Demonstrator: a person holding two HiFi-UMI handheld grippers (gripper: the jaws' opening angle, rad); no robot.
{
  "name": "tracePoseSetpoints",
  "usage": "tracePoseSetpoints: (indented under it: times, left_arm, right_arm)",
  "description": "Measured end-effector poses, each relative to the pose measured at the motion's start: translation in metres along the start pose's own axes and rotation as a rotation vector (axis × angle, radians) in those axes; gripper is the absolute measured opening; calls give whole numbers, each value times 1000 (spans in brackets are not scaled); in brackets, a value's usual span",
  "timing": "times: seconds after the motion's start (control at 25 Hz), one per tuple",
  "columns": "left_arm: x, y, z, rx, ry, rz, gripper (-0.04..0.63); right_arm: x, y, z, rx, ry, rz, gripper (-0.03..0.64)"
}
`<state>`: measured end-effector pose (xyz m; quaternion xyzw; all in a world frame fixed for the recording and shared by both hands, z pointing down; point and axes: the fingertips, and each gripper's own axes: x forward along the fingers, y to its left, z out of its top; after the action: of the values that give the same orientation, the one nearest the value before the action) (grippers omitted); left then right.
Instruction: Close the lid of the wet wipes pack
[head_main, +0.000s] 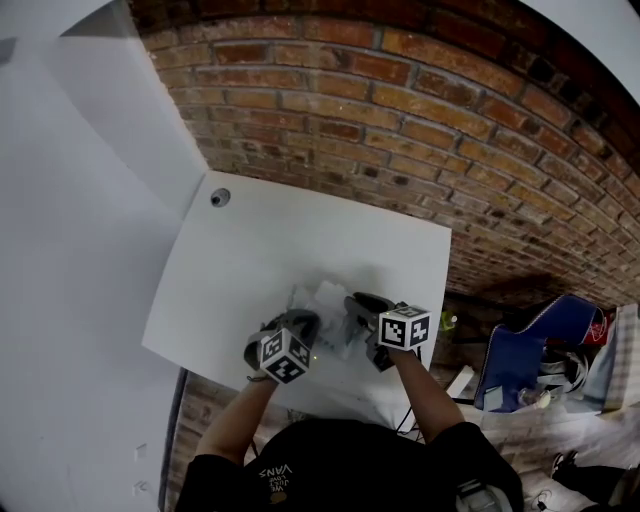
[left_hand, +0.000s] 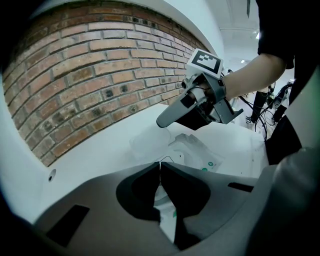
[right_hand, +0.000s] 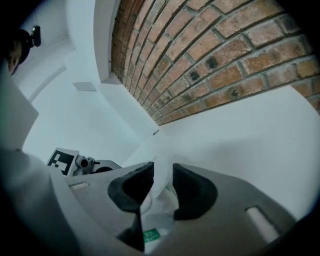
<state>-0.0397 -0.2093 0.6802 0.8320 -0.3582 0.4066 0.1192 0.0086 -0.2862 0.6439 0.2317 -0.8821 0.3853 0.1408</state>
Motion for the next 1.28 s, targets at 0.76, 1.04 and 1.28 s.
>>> tracePoseSetpoints:
  times: [0.76,1.04,1.28]
  left_arm:
    - [-22,-4,-5,-47,-33,29,6]
    - [-31,-7,-10,-91,-47,31,6]
    - [-37,-8,-16,-118,-52,33,7]
  right_arm:
    - [-11,60,-12,-80,-19,77,67]
    - [-11,73,-24,-122,2,70,75]
    - [-8,82,-41,-146,42,74,80]
